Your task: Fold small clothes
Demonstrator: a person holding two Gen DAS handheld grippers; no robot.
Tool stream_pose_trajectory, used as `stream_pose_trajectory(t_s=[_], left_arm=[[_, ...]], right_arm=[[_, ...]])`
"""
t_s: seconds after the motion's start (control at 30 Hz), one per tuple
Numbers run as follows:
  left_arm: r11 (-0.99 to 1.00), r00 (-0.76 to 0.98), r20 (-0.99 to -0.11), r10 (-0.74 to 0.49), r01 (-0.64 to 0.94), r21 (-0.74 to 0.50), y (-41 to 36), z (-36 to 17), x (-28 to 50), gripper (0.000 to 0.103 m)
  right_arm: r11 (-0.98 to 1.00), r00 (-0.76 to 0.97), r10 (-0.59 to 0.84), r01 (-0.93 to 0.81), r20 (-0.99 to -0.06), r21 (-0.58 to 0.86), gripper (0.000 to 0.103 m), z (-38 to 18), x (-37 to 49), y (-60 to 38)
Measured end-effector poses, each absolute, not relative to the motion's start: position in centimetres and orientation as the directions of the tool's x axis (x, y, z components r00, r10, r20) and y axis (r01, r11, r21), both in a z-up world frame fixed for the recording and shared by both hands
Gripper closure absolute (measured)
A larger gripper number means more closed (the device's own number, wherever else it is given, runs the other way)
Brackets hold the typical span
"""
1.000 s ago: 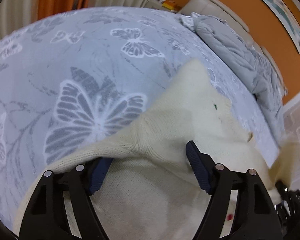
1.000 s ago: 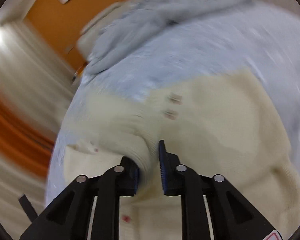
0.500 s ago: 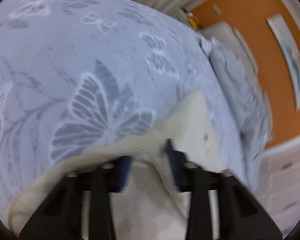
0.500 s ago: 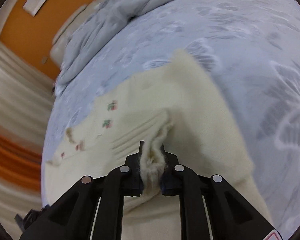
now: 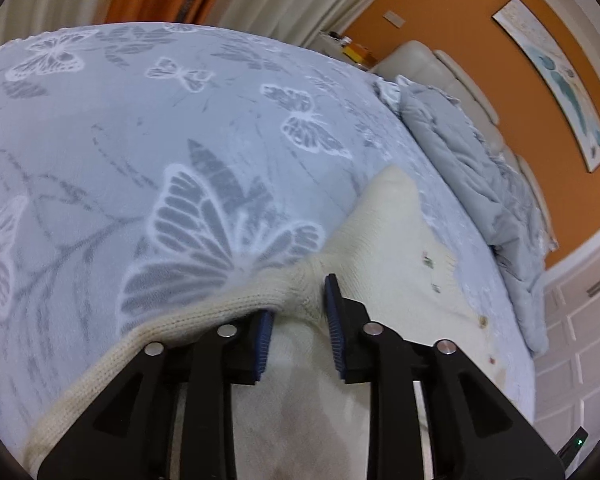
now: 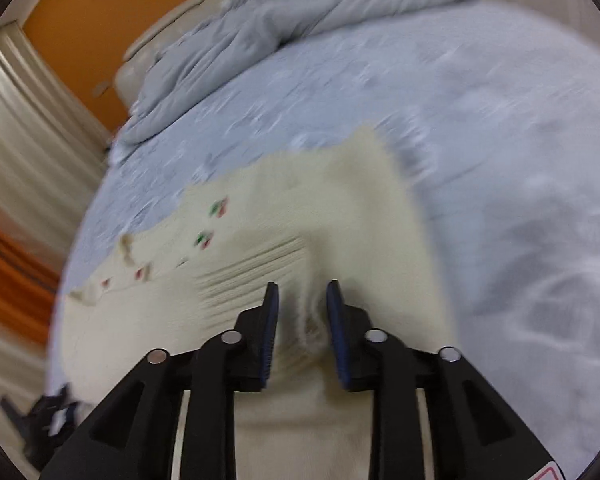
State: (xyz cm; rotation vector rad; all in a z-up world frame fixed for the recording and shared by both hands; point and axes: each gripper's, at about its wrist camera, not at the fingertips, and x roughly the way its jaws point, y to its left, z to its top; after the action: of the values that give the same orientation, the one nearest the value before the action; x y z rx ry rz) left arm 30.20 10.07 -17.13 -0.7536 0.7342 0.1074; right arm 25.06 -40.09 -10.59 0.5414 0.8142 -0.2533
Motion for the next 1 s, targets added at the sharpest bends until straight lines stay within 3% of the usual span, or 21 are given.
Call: stream_pose_trajectory(t_s=[0.07,0.17,0.2,0.23,0.27,0.3,0.43,0.6,0.83,1.0], left_arm=[[0.709,0.758,-0.616,-0.214,-0.313,-0.632,10.2,-16.4,29.6,0.062],[0.677,0.759,-0.596,-0.262,-0.296,-0.674,9.8,-16.0,29.5,0.050],[0.675,0.745,-0.608,-0.276,-0.300,-0.674,9.7,-16.3,29.9,0.051],[0.687,0.732,-0.628,-0.264,-0.314,-0.655,9.7,-16.9,30.3,0.052],[0.703,0.732,-0.638,-0.238,-0.323,-0.633,9.7,-17.3,30.5,0.063],[0.727,0.742,-0.639,-0.202,-0.324,-0.606,9.8,-17.6,30.5,0.070],[0.771,0.780,-0.593,-0.201,-0.247,-0.587,9.8,-18.0,29.7,0.072],[0.745,0.809,-0.541,-0.228,-0.213,-0.632,10.3,-18.4,29.1,0.072],[0.754,0.820,-0.530,-0.216,-0.206,-0.624,9.9,-18.5,29.1,0.072],[0.744,0.821,-0.524,-0.226,-0.202,-0.637,10.0,-18.6,28.9,0.072]], right_arm=[[0.844,0.693,-0.121,0.449,-0.710,0.294,0.074,-8.5,23.6,-39.4],[0.905,0.730,0.026,0.273,-0.683,0.326,0.074,-6.4,25.2,-35.0],[0.935,0.705,0.108,0.169,-0.701,0.313,0.074,-6.0,26.9,-32.0],[0.946,0.675,0.191,0.068,-0.713,0.317,0.080,-5.8,28.5,-29.1],[0.944,0.637,0.266,-0.020,-0.723,0.329,0.087,-5.8,29.9,-26.4],[0.935,0.595,0.332,-0.105,-0.732,0.339,0.103,-6.1,31.6,-22.8],[0.929,0.477,0.363,-0.255,-0.800,0.269,0.103,-8.1,37.0,-12.9],[0.923,0.360,0.346,-0.297,-0.867,0.245,0.103,-11.9,42.4,-5.2],[0.908,0.461,0.113,-0.408,-0.880,-0.097,0.097,-13.0,44.4,3.0],[0.948,0.580,0.282,-0.291,-0.764,0.129,0.099,-7.6,39.6,-5.3]])
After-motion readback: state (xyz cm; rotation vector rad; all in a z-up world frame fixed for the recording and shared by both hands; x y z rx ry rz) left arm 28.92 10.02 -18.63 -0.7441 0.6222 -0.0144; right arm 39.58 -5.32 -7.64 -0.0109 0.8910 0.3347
